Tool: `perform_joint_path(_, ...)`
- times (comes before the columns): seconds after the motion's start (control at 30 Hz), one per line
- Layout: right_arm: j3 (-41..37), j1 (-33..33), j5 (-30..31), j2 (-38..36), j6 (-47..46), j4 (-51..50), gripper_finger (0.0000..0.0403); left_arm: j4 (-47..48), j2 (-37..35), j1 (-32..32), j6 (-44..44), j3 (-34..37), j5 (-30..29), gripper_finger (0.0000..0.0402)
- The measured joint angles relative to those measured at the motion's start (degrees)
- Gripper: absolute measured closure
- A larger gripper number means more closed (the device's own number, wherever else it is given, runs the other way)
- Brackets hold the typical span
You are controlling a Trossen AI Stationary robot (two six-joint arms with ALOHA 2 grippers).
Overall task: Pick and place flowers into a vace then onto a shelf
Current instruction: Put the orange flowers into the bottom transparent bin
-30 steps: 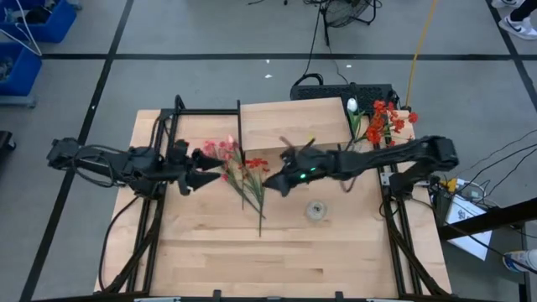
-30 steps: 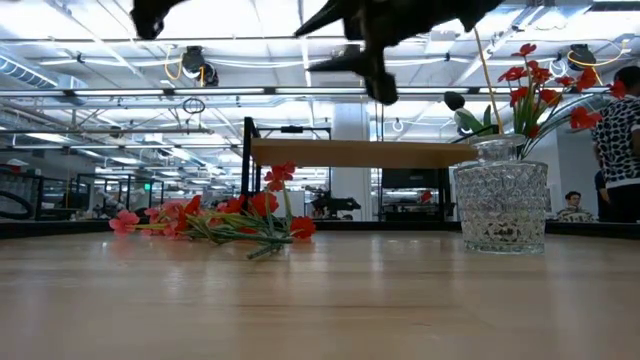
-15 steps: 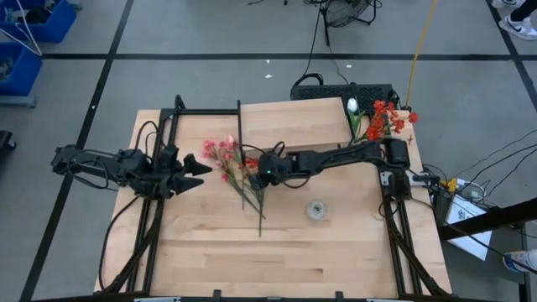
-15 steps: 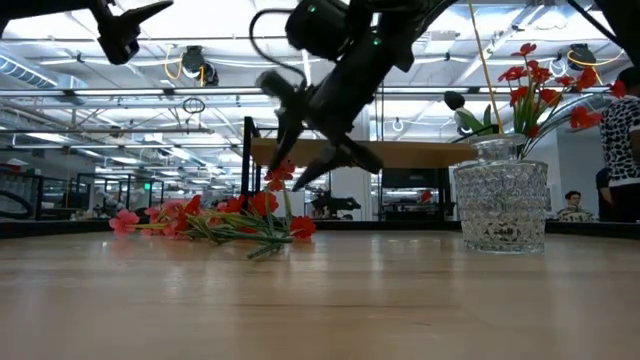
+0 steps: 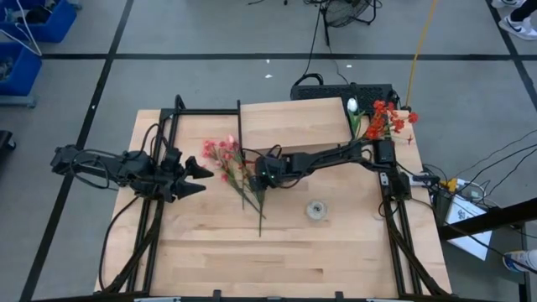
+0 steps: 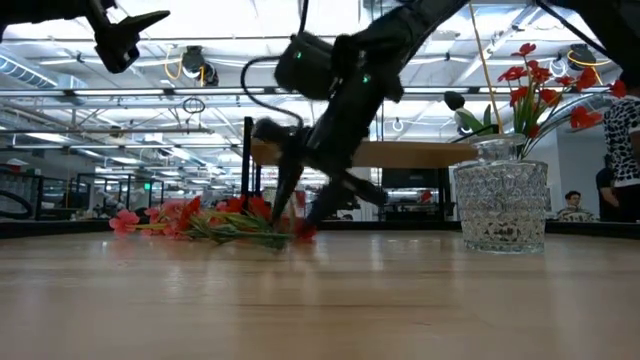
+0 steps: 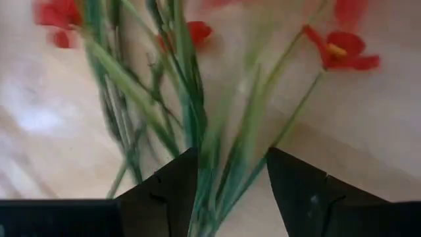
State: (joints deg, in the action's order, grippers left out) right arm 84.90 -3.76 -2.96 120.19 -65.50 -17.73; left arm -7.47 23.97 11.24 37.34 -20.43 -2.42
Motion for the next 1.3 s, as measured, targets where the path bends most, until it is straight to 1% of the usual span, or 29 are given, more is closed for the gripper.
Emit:
perform_joint_path(0.03, 0.08, 0.0, -0.07, 0.71, 0.09, 1.57, 0.0225, 0.16, -0.04, -0.04, -0.03, 0.0, 0.0, 0.005)
perform_joint_path(0.17, 0.27, 0.08, -0.47, 2.4, 1.04, 2.45, 0.0228, 0.96, -0.04, -0.11, 0.3, 0.0, 0.02, 0.005)
perform_joint_path(0.3, 0.37, 0.01, -1.77, 3.42, 3.26, 2.47, 0.0251, 2.67, -0.04, -0.55, 0.74, 0.0, 0.54, 0.005)
perform_joint_path(0.37, 0.31, 0.01, -1.79, 3.42, 4.36, 3.06, 0.0281, 2.94, -0.04, -0.74, 1.47, 0.0, 1.0, 0.005)
perform_joint_path(0.5, -0.06, -0.08, -0.57, 1.61, 7.15, 3.29, 0.0376, 3.61, -0.04, -0.74, 1.01, 0.0, 1.0, 0.005)
perform_joint_path(0.53, -0.08, -0.18, -0.18, 0.91, 7.87, 3.29, 0.0389, 3.72, -0.04, -0.74, 0.64, 0.0, 0.81, 0.005)
perform_joint_path(0.67, 0.0, -0.63, 0.07, -2.98, 7.99, 3.05, 0.0399, 4.63, -0.04, -0.74, 0.19, 0.0, -0.09, 0.005)
perform_joint_path(0.83, -0.02, -0.08, 4.95, -9.23, 8.58, 1.23, 0.0401, 6.11, -0.04, -0.74, 0.09, 0.0, -0.83, 0.005)
perform_joint_path(1.03, 0.0, 1.53, 14.81, -17.83, 11.73, -3.07, 0.0402, 6.52, -0.04, -0.74, -0.87, 0.0, -2.35, 0.005)
perform_joint_path(1.2, 0.04, 4.79, 29.42, -25.01, 14.97, -9.09, 0.0402, 6.98, 0.02, -0.74, -0.52, 0.0, -5.22, 0.005)
perform_joint_path(1.3, 0.04, 7.71, 39.5, -28.17, 15.4, -13.45, 0.0402, 6.95, 0.02, -0.74, 0.59, 0.0, -7.86, 0.005)
